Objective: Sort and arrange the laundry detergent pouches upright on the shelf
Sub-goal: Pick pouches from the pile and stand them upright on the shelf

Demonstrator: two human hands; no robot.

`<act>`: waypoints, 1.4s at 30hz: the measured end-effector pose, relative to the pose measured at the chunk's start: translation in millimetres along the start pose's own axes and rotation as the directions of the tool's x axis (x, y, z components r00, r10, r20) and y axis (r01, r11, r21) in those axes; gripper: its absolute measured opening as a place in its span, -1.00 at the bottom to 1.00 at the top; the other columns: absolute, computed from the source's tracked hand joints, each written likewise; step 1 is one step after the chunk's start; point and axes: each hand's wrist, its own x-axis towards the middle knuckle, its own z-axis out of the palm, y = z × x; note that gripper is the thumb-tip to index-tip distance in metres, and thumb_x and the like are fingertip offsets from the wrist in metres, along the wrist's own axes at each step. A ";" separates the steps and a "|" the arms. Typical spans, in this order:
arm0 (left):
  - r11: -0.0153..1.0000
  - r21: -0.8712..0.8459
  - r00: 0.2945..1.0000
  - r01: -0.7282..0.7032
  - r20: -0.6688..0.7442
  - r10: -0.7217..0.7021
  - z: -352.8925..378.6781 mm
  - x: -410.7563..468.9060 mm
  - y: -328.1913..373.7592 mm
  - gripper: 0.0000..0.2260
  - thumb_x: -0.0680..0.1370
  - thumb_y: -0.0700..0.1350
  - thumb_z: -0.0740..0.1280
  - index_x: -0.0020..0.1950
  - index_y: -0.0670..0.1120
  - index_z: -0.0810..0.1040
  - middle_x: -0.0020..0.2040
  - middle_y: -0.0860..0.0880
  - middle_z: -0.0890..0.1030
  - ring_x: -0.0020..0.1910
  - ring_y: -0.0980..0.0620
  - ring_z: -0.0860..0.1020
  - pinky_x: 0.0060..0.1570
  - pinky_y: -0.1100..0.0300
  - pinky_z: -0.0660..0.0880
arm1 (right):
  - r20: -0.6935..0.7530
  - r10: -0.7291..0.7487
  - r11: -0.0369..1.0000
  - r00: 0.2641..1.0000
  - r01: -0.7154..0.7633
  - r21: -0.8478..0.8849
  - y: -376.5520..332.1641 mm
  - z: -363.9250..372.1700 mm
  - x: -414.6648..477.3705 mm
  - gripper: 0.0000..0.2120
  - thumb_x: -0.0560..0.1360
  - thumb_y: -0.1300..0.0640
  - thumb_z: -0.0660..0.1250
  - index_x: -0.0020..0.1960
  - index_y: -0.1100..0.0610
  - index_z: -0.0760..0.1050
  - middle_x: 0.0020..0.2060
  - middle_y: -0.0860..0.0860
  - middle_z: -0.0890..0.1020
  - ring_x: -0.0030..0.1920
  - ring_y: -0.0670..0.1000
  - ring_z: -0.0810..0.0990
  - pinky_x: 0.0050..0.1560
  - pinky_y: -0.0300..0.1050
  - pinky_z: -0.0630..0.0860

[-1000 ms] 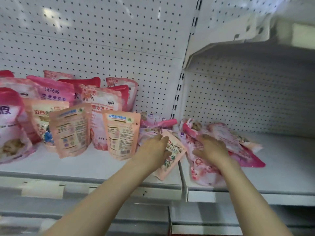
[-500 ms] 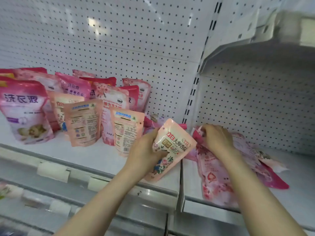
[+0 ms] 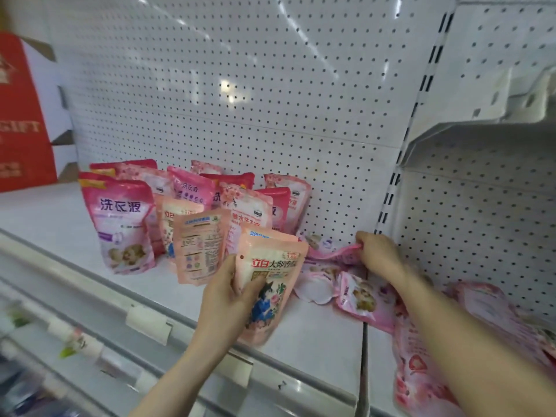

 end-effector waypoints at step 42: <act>0.981 -0.195 0.999 0.021 0.034 -0.014 -23.2 46.0 -31.8 -0.71 0.44 -0.26 0.47 0.01 0.08 0.52 -0.06 0.07 0.68 -0.05 0.08 0.66 -0.11 0.01 0.62 | 0.490 -0.129 0.988 0.862 0.066 0.143 -74.6 -11.7 -37.7 -0.64 0.62 -0.16 0.18 0.27 -0.02 0.56 0.15 -0.01 0.65 -0.01 -0.01 0.61 0.11 -0.09 0.52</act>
